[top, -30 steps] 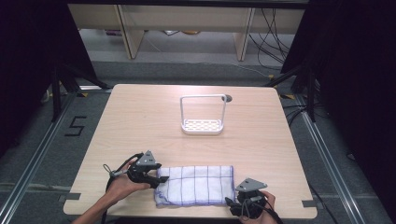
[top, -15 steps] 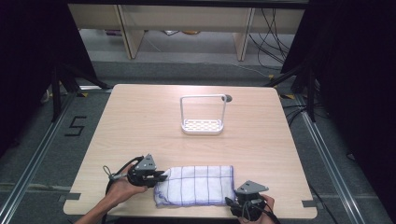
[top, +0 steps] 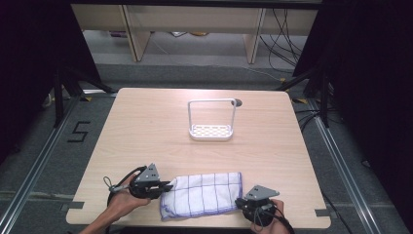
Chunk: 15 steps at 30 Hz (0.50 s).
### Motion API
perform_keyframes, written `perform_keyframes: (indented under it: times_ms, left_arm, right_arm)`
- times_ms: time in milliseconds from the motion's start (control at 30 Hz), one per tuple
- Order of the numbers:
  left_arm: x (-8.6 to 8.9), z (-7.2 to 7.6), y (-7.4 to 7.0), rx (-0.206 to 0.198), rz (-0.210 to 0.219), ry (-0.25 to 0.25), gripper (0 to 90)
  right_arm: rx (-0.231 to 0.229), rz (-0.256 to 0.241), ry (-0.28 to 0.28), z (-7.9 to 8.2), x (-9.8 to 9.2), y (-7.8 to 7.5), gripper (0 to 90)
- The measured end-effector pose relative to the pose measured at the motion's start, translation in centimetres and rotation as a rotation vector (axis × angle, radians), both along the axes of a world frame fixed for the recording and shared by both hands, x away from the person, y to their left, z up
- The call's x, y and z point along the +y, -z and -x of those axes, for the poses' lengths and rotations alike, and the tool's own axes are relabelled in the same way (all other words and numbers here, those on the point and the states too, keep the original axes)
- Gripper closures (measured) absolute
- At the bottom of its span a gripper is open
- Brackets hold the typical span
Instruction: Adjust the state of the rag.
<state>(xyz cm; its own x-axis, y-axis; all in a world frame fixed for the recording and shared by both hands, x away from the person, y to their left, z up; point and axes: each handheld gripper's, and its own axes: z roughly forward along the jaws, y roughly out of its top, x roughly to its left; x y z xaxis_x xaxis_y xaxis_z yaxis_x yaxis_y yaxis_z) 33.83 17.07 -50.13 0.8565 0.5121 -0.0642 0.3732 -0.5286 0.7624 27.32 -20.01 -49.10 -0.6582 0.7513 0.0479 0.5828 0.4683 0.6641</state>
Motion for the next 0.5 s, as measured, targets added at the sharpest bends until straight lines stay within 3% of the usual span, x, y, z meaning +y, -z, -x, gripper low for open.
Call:
perform_keyframes:
  times_ms: [33,67,133,233,333,367,400,500]
  left_arm:
    - [0.2,0.4,-0.6,-0.009,0.032,-0.004,82.1]
    - [0.3,0.6,-0.8,-0.020,0.047,-0.005,82.2]
    - [0.6,1.2,-1.8,-0.038,0.058,-0.012,82.3]
    - [0.8,2.0,-2.5,-0.050,0.093,-0.013,82.2]
    - [1.1,2.4,-2.8,-0.041,0.100,-0.024,82.1]
    - [1.1,2.4,-2.7,-0.035,0.122,-0.028,82.1]
    - [1.2,2.5,-2.6,-0.025,0.121,-0.048,82.0]
    - [1.4,2.8,-2.0,0.013,0.137,-0.054,81.8]
  right_arm:
    - [-0.002,-0.013,0.003,-0.3,0.0,-0.4,85.7]
    - [-0.039,-0.017,-0.024,-1.0,-0.1,-1.0,85.7]
    - [-0.037,-0.029,-0.029,-1.8,0.2,-1.8,85.7]
    - [-0.040,-0.010,-0.054,-3.5,0.9,-2.9,85.8]
    - [-0.030,0.003,-0.078,-6.2,1.9,-3.7,85.8]
    - [-0.020,-0.004,-0.078,-6.8,2.2,-3.9,85.8]
    - [-0.038,0.001,-0.083,-7.8,2.5,-3.9,85.8]
    - [-0.008,0.031,-0.082,-10.5,3.3,-4.2,85.8]
